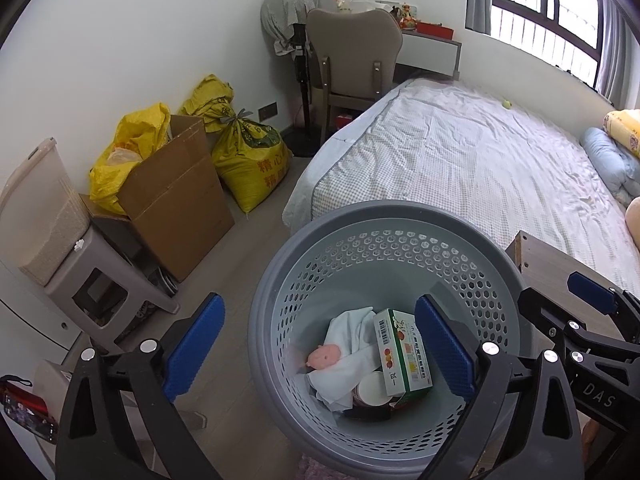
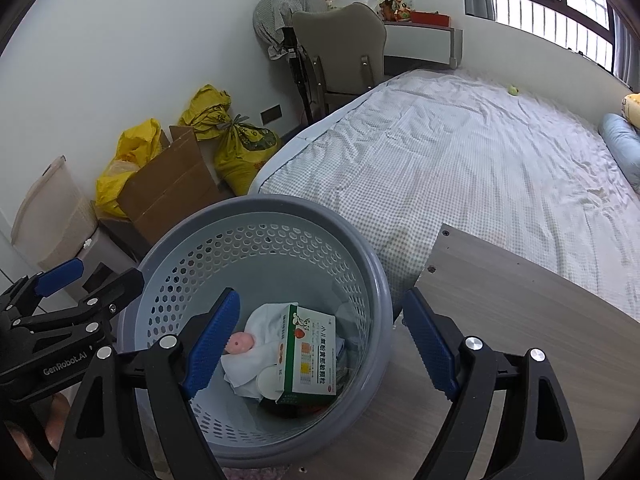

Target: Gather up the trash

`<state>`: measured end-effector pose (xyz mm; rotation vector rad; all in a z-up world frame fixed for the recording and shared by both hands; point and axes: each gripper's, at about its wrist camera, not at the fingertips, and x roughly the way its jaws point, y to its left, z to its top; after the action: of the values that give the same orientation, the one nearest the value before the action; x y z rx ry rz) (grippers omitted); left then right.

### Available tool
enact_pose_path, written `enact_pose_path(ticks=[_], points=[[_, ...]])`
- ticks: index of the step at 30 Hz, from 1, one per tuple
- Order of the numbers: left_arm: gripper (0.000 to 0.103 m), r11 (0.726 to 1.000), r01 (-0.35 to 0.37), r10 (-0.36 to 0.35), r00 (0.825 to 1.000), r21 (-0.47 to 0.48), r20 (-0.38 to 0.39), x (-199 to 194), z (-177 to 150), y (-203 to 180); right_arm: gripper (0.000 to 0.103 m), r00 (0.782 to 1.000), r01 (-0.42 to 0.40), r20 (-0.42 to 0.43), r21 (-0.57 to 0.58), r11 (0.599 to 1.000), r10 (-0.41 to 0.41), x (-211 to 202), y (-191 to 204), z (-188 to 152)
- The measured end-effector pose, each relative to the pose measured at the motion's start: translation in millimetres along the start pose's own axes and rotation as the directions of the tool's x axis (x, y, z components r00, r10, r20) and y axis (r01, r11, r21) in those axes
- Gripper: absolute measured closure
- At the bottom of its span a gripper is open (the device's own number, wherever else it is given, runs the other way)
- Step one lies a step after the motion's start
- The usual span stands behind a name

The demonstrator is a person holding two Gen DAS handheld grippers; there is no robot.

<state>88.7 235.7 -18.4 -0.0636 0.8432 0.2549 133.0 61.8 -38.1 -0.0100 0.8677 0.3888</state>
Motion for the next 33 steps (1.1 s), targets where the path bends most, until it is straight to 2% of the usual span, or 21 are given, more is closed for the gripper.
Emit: enact_pose_path(ticks=[33], points=[[0.006,0.999,-0.036,0.036,0.999,0.008,-0.018,0.5,0.7,0.1,0.023,1.0,0.009,0.015,0.0,1.0,-0.009,-6.6,-3.4,0.7]])
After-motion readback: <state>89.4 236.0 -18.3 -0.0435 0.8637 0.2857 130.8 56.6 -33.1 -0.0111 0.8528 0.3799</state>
